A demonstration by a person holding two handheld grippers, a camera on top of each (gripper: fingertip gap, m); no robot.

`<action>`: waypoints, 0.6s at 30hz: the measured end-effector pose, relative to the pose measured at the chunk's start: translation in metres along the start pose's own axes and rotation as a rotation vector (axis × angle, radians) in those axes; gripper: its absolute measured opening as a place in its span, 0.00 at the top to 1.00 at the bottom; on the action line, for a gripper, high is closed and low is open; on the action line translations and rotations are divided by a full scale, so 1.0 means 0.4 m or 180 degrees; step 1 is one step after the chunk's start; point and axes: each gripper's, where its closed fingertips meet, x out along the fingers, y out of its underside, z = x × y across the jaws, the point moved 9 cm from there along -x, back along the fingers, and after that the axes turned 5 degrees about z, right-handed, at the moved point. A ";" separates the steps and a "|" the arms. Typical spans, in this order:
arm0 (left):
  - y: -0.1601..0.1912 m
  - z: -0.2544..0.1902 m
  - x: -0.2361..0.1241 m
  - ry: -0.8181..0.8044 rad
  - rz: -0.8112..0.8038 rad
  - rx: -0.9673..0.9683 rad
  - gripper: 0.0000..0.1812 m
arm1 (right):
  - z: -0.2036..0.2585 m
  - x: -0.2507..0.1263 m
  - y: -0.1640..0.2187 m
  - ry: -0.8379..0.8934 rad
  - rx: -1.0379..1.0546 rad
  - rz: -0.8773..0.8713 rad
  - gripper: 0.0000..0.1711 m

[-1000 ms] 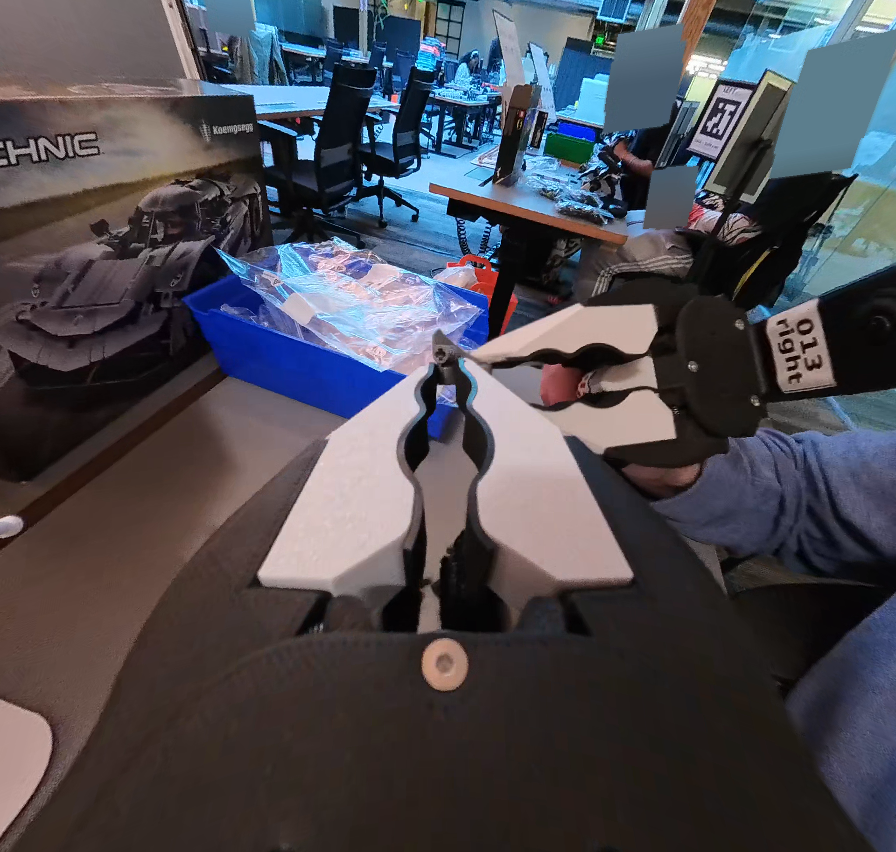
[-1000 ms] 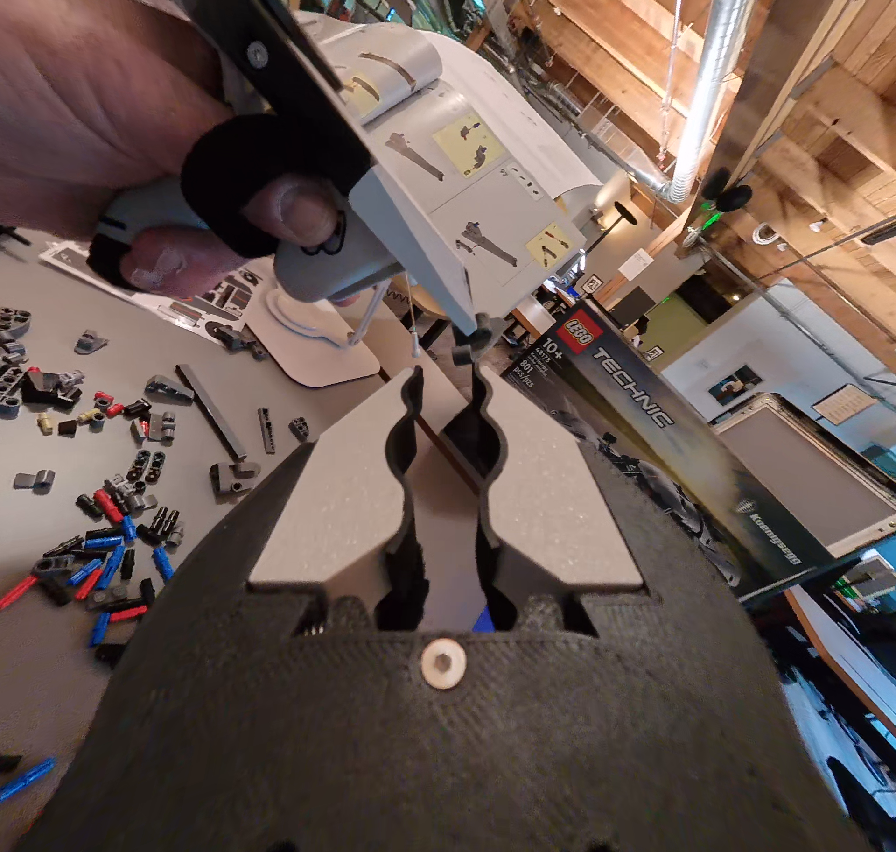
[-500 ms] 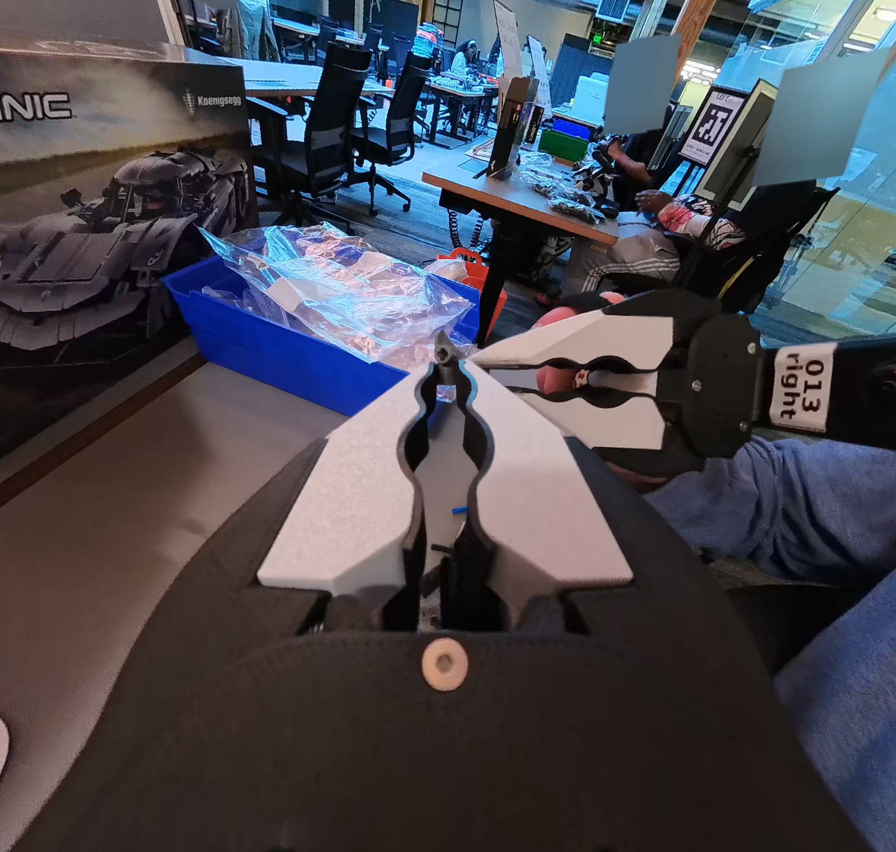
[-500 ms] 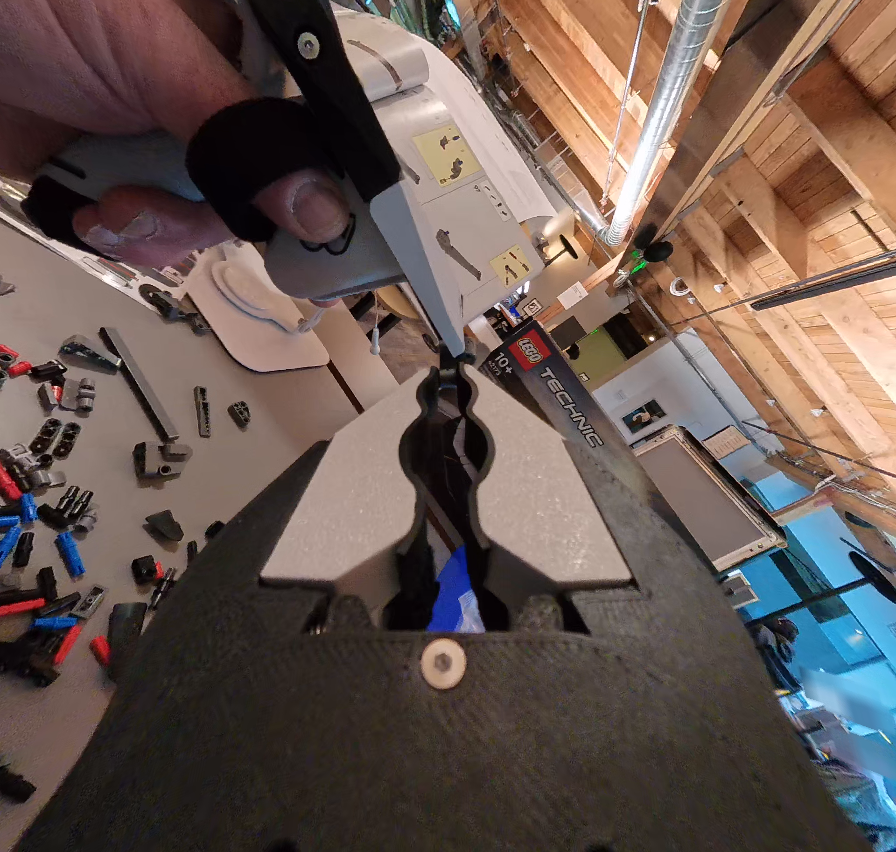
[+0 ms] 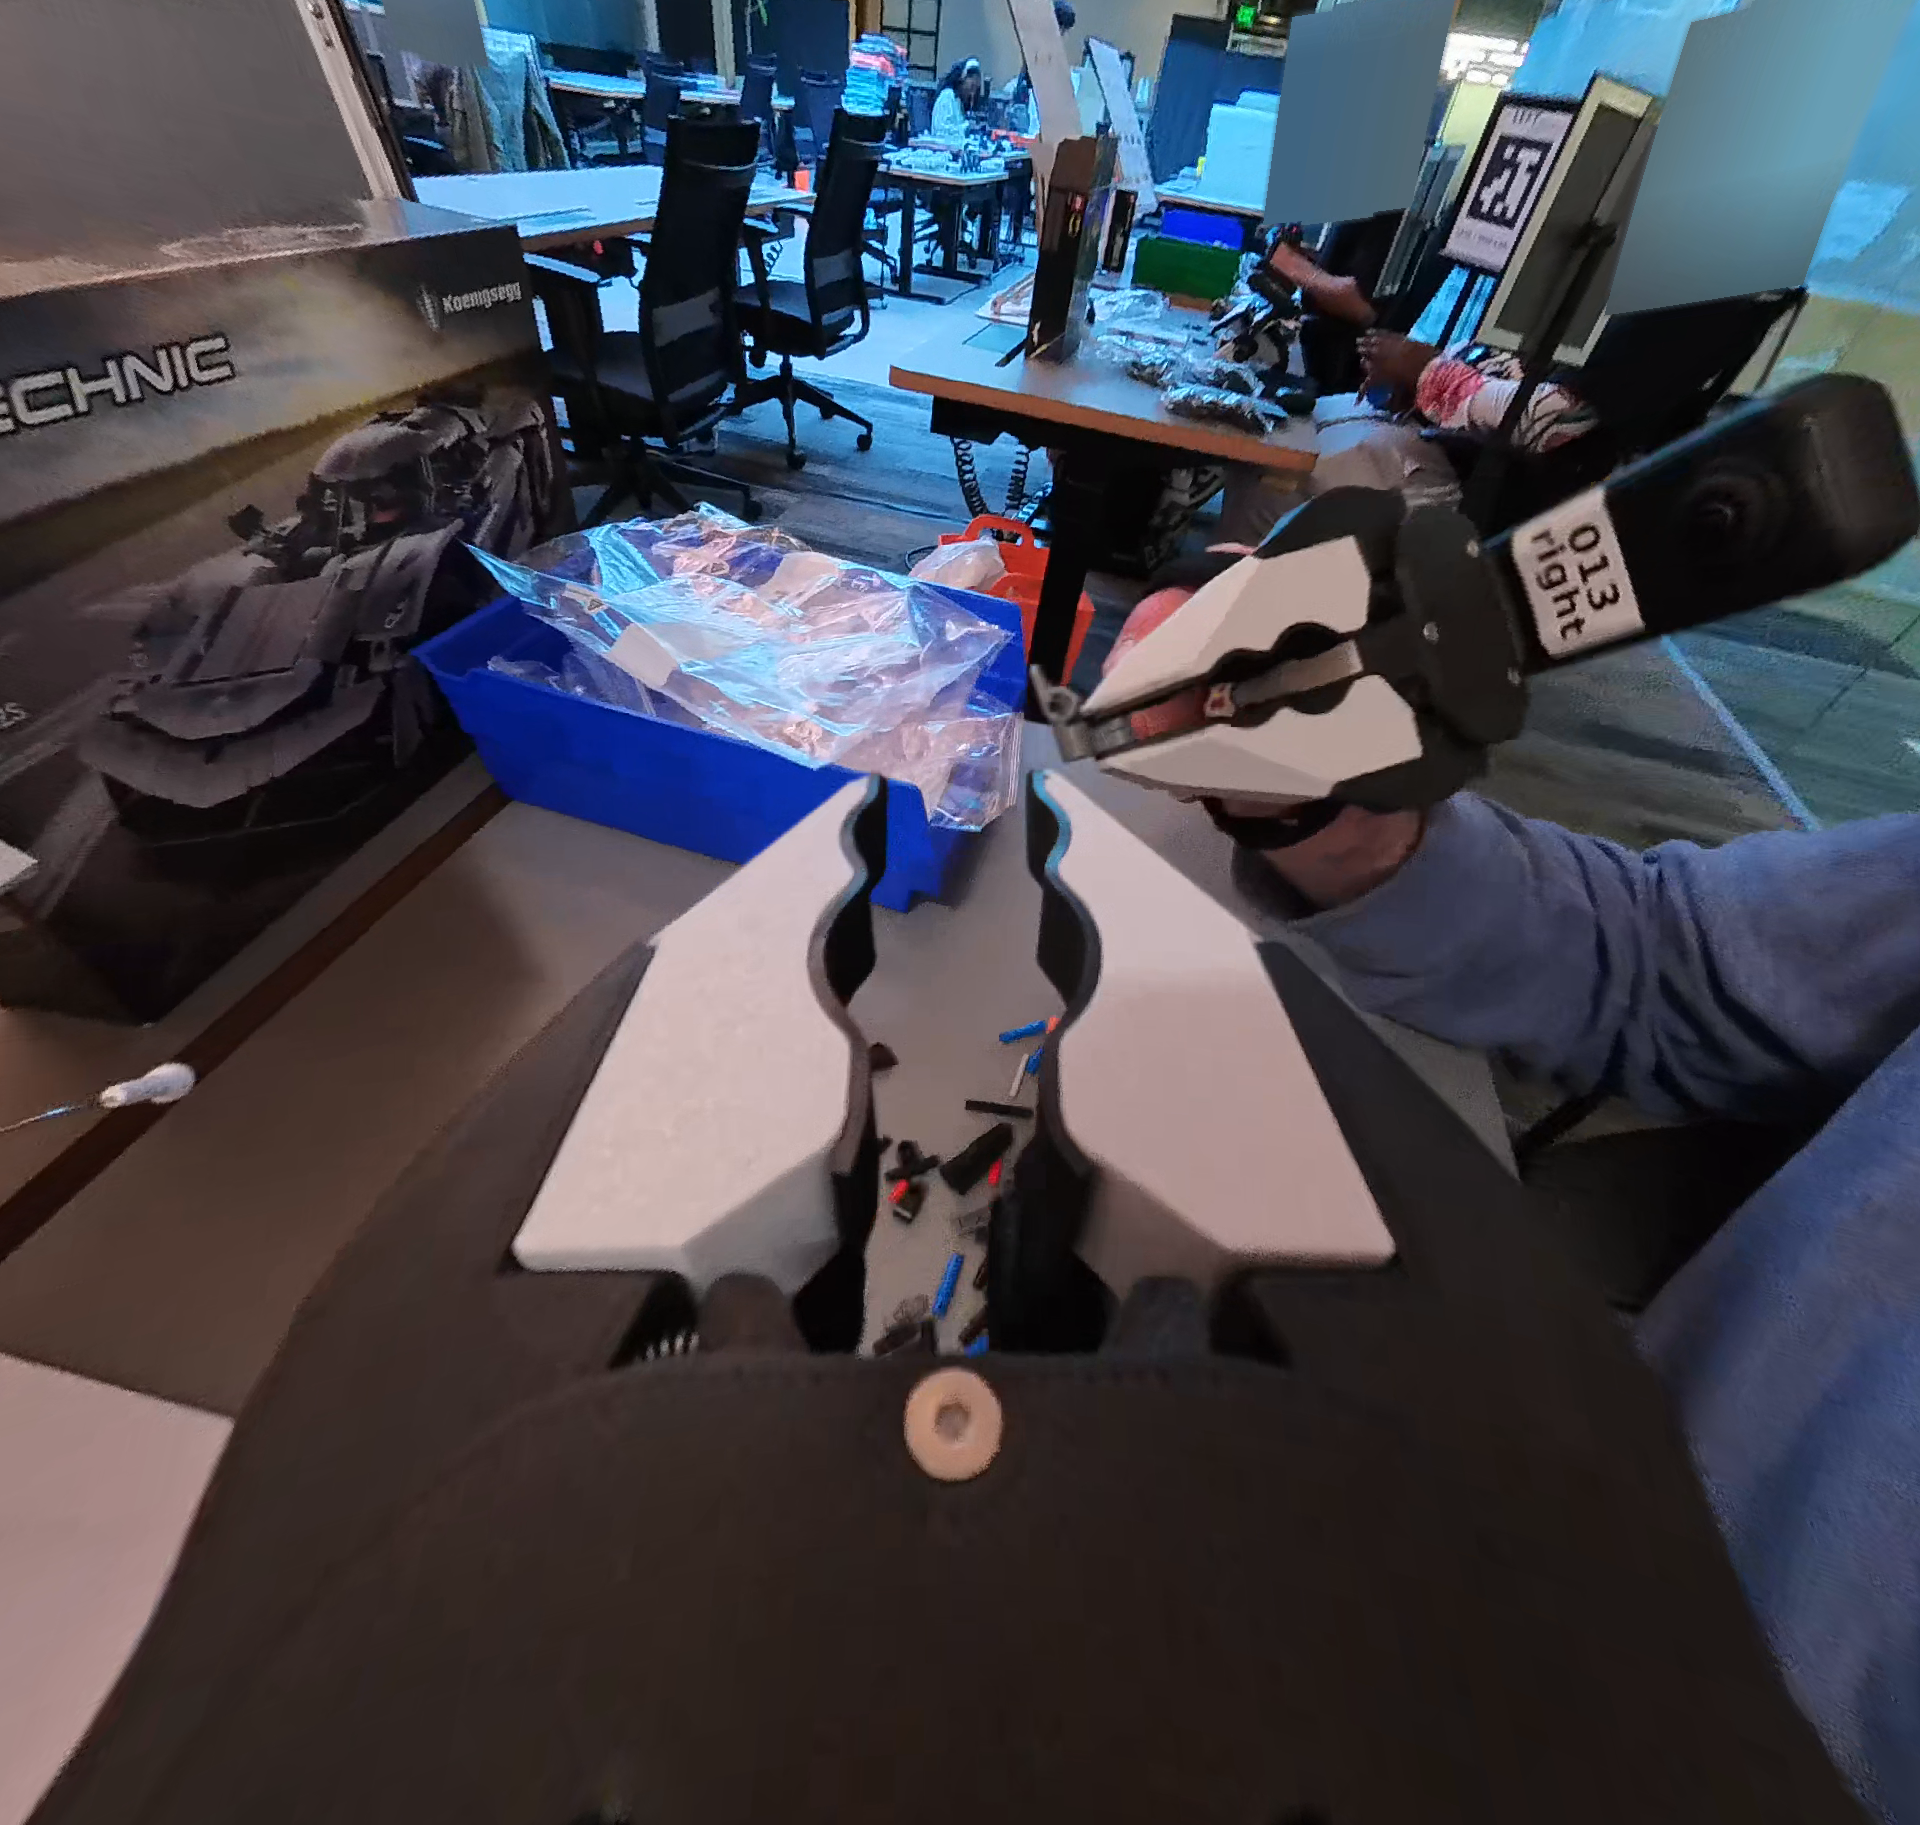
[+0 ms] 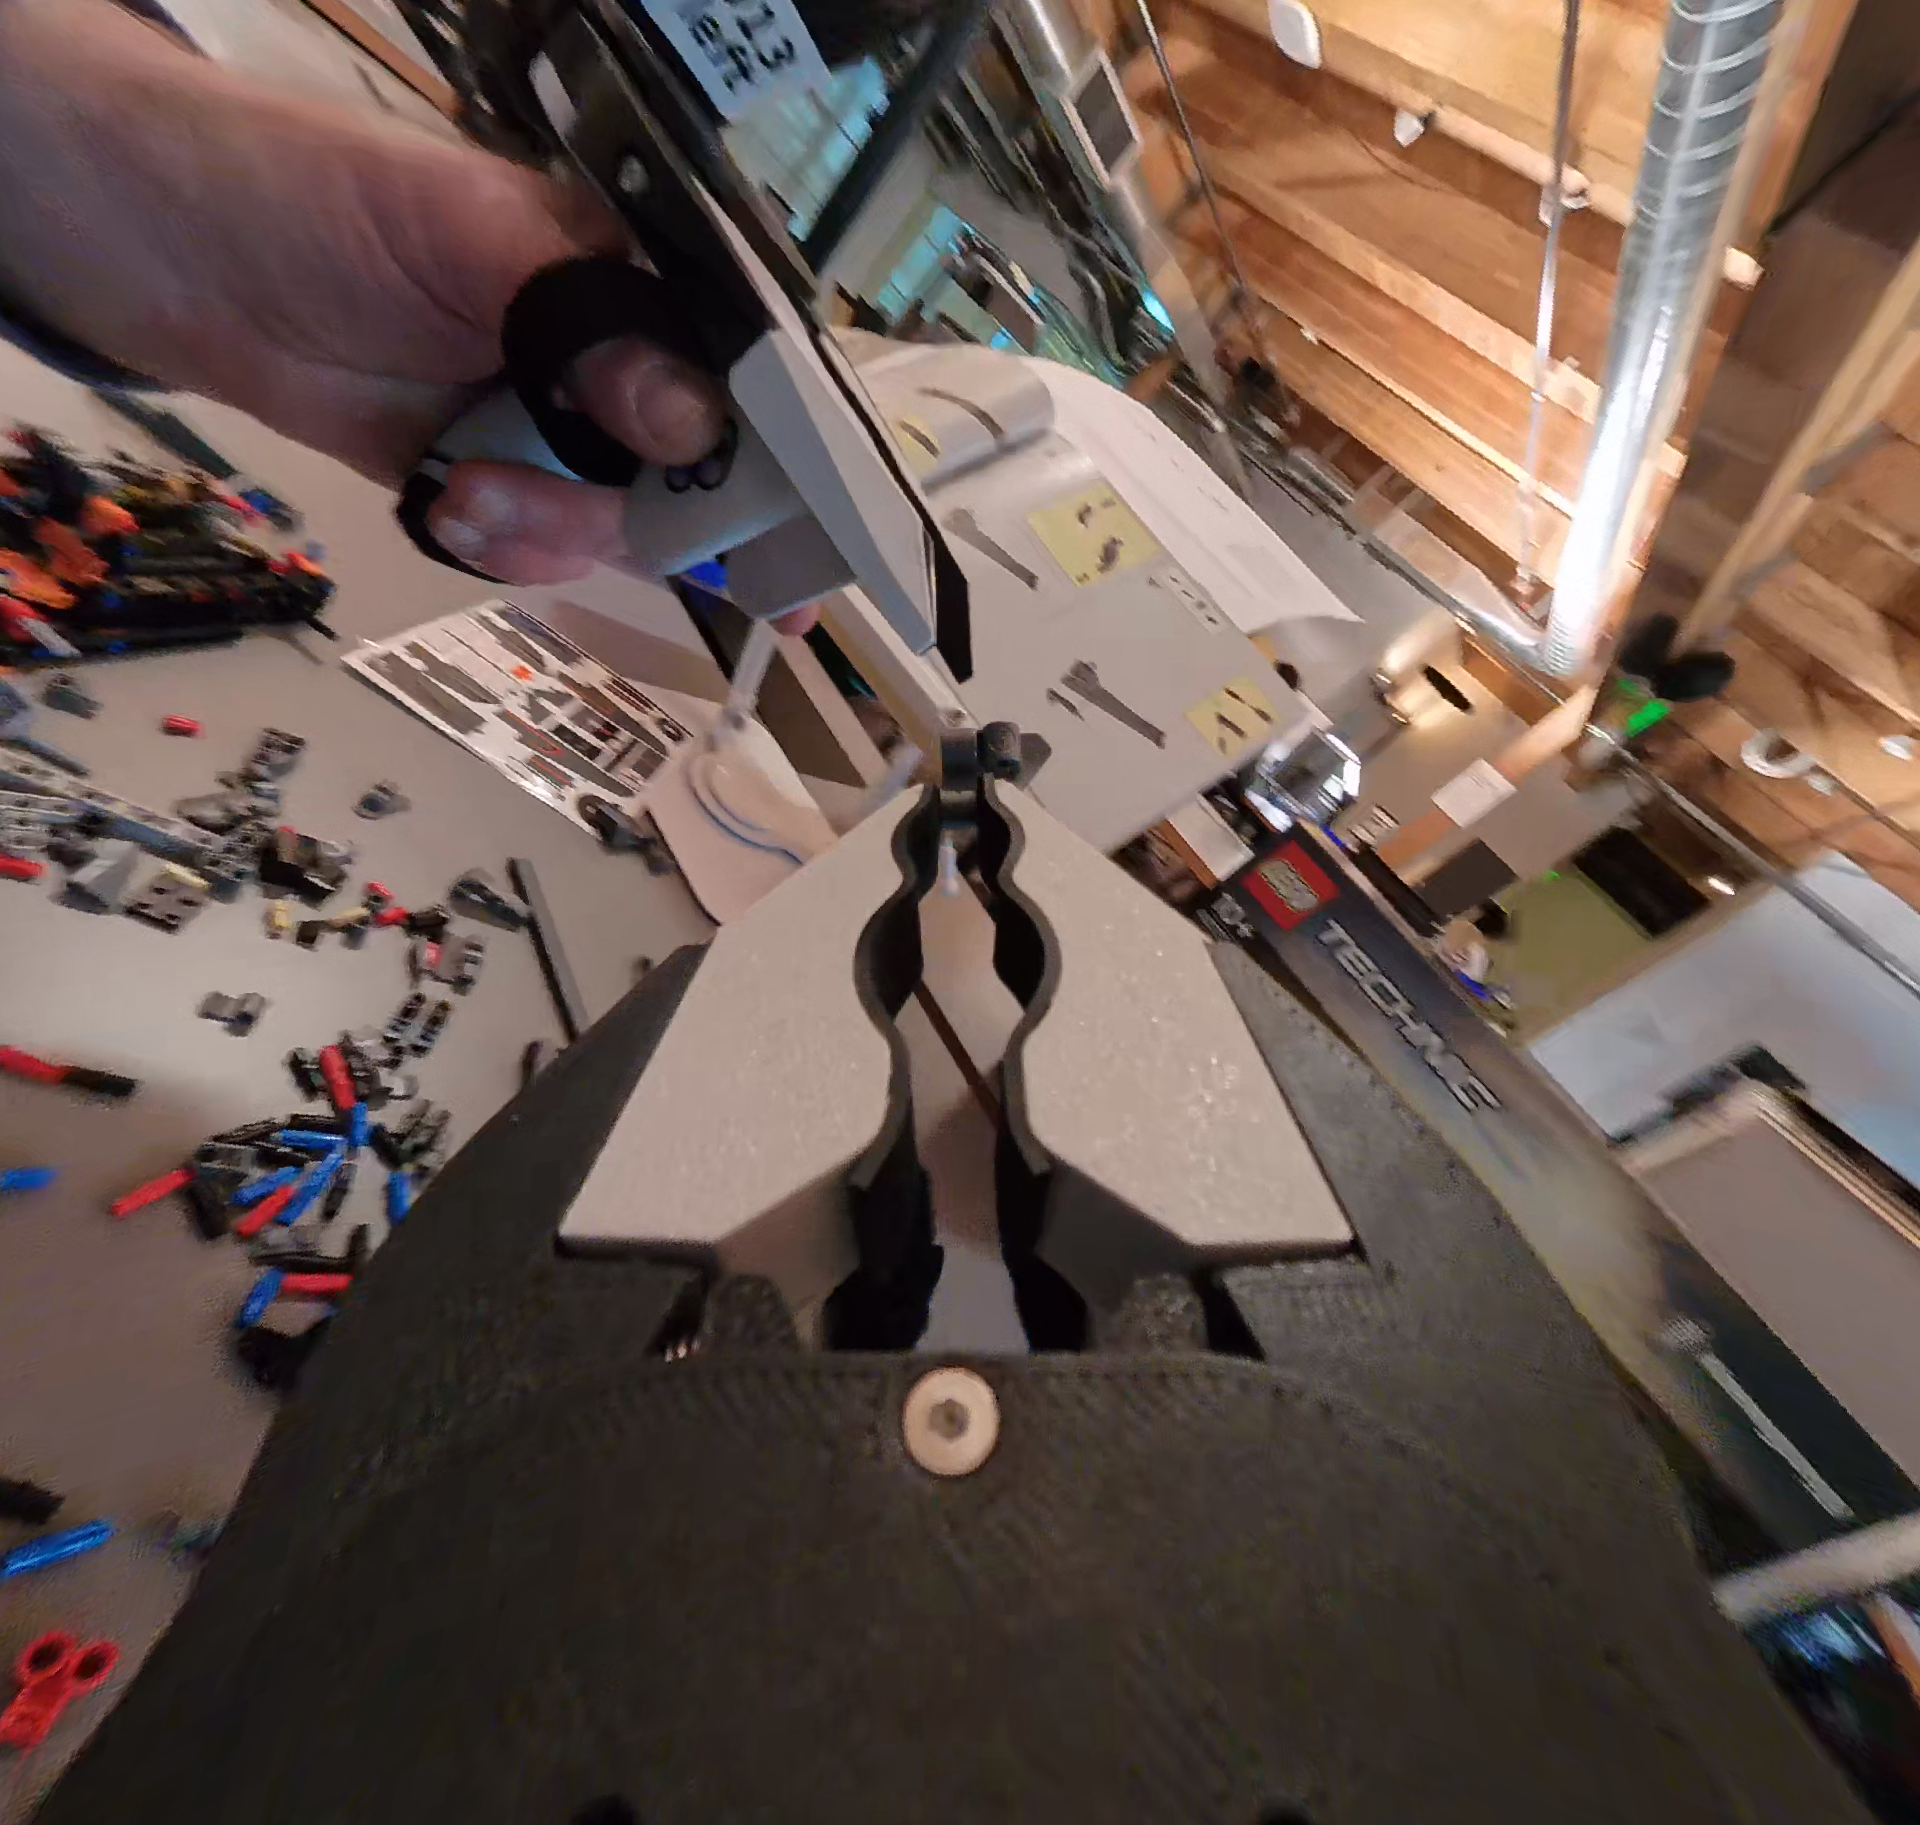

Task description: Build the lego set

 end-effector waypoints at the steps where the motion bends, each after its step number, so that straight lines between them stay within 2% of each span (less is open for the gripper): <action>1: 0.001 -0.002 -0.007 -0.0020 0.0022 0.0032 0.87 | 0.001 -0.005 -0.004 -0.0124 0.0031 -0.0109 0.98; 8: 0.002 -0.026 -0.059 -0.0183 0.0131 0.0301 0.88 | -0.022 -0.037 -0.013 -0.0731 0.0564 -0.0773 0.98; 12: 0.012 -0.034 -0.084 -0.0253 0.0307 0.0401 0.89 | -0.022 -0.040 -0.009 -0.0829 0.0540 -0.0700 0.98; 18: 0.084 -0.071 -0.100 -0.0357 0.1049 0.0644 0.90 | 0.008 -0.033 0.008 -0.1188 0.0389 -0.0380 0.97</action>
